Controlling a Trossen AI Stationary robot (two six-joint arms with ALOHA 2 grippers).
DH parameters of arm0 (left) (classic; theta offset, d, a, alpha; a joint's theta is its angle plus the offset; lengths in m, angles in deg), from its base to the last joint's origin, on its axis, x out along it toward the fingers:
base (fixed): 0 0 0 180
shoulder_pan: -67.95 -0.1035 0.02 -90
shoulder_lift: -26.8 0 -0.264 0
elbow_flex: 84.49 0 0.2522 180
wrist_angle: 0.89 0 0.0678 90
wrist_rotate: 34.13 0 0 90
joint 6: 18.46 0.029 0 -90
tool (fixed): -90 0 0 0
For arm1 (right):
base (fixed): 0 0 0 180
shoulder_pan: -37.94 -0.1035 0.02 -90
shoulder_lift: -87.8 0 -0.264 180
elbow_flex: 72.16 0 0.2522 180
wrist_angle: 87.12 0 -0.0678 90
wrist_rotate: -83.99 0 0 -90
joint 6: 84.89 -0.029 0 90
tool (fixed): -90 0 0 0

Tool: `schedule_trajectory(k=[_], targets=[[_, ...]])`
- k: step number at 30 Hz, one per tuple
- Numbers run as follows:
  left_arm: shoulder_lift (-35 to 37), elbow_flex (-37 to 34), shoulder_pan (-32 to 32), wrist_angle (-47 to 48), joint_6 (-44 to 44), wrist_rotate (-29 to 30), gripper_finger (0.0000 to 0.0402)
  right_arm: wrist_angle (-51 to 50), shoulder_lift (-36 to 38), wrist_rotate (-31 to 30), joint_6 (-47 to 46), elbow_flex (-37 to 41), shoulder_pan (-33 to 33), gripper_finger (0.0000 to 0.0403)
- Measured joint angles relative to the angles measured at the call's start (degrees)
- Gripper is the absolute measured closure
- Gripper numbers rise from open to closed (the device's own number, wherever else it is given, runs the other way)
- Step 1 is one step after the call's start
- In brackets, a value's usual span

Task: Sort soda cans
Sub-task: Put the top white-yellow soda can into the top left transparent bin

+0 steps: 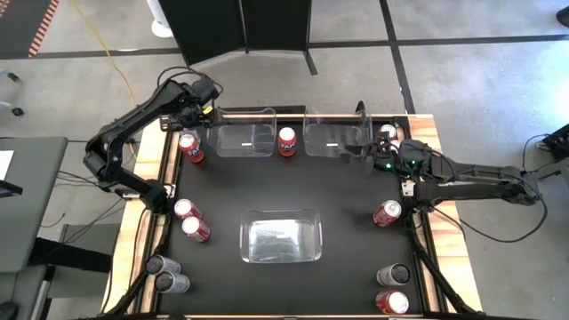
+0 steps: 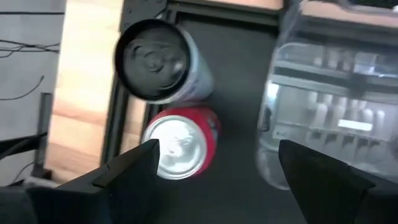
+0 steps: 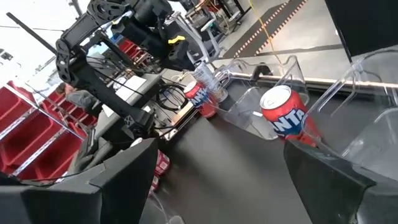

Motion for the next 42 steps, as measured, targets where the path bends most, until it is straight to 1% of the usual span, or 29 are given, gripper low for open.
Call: schedule_trajectory(k=[1,4,6,11,15,20,24,26,30,38,42], targets=[[0.0,0.0,0.0,0.02,0.89,0.59,0.0076,0.02,0.0,0.0,0.6,0.0,0.0,0.0035],[0.0,0.0,-0.04,-2.07,8.65,0.53,0.0076,0.11,0.0,0.0,1.81,0.0,0.0,0.0035],[-0.02,0.0,-0.02,-3.83,10.4,0.07,0.0076,0.12,0.0,0.0,2.73,0.0,0.0,0.0035],[-0.02,0.0,-0.84,-3.45,4.3,0.14,0.0076,0.11,0.0,0.0,3.9,0.0,0.0,0.0035],[-0.02,0.0,-1.73,-2.98,4.13,0.11,0.0071,0.04,0.0,0.03,3.9,0.0,-0.15,0.0035],[-0.02,0.0,-3.08,-2.6,2.03,-2.02,0.0041,-0.11,0.0,0.04,3.9,0.0,-0.13,0.0035],[-0.02,0.0,-5.42,-0.08,-2.17,-1.73,0.0012,-0.16,0.0,0.09,3.92,0.0,-0.11,0.0035],[-0.02,0.0,-6.7,0.42,-3.18,-0.78,0.0004,-0.33,-0.12,0.09,3.92,0.0,-0.09,0.0035],[-0.02,0.0,-8.7,-0.1,-5.14,-0.43,0.0003,-0.5,-1.22,0.07,3.94,0.0,-0.09,0.0035],[-1.09,-0.17,-9.47,-1.59,-11.48,0.97,0.0002,0.56,-5.27,0.07,3.92,0.0,-0.09,0.0035],[-1.73,-0.18,-9.64,-2.61,-15.58,3.06,0.0002,1.29,-6.44,0.05,3.92,0.0,-0.09,0.0035]])
